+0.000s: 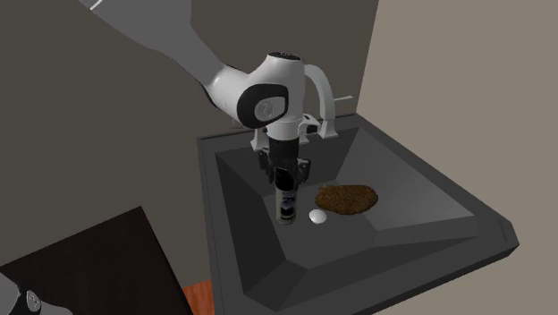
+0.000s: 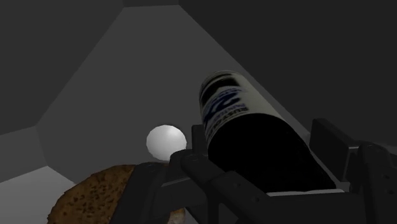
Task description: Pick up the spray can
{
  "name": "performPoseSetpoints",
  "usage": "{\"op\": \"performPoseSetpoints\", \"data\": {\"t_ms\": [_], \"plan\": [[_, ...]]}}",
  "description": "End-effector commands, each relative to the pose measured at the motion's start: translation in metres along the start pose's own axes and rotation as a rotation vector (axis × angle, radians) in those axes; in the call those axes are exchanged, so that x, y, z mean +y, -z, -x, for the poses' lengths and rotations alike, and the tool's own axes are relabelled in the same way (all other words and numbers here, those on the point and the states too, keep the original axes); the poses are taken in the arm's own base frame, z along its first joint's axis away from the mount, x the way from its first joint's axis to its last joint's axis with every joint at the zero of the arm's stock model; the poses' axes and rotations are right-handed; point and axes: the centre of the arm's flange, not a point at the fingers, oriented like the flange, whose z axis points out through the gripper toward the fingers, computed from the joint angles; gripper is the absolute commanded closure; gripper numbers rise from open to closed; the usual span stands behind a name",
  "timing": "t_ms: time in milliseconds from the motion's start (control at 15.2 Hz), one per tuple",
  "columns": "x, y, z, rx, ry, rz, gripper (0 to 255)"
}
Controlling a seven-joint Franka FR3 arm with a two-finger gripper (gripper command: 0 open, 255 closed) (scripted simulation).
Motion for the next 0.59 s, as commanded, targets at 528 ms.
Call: {"op": "performPoseSetpoints", "data": {"t_ms": [528], "plan": [[0.000, 0.049, 0.000, 0.001, 0.000, 0.000, 255]]}}
